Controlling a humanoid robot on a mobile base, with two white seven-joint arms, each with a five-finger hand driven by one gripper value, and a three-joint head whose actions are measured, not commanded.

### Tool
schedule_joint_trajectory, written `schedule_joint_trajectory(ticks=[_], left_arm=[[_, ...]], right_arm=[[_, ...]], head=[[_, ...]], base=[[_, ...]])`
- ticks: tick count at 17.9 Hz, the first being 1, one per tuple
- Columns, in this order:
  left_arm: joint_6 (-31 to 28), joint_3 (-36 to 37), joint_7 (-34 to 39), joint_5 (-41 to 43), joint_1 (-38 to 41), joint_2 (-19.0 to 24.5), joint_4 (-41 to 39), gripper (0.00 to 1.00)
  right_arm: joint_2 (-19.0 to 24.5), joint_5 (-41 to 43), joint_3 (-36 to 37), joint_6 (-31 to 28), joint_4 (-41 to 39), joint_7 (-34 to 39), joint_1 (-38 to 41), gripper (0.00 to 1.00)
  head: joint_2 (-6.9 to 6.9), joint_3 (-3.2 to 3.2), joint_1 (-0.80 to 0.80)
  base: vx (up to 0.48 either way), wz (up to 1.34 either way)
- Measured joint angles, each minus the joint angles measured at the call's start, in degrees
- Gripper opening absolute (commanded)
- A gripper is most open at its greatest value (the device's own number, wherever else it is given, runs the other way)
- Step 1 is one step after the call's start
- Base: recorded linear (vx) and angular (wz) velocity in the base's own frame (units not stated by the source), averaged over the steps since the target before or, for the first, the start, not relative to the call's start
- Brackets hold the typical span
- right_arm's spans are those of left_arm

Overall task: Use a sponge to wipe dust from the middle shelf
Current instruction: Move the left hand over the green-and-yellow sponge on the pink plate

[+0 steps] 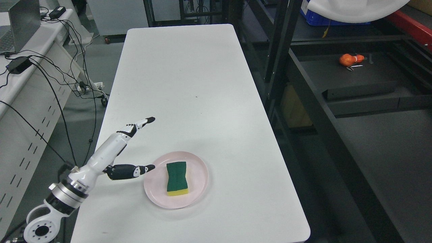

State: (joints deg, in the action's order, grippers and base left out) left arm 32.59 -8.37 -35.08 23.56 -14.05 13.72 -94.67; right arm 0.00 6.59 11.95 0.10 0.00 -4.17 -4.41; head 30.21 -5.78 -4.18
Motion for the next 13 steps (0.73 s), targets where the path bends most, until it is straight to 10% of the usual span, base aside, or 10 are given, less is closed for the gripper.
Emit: schedule_joint_trajectory(ticks=[13], left_arm=[[8.0,5.2,-11.8,19.2,-15.3,8.3,5.5,0.94]], right_arm=[[0.0,0.0,0.0,0.0,0.0,0.0,0.0,1.0]], head=[[0.0,0.0,0.0]], base=[[0.0,0.0]])
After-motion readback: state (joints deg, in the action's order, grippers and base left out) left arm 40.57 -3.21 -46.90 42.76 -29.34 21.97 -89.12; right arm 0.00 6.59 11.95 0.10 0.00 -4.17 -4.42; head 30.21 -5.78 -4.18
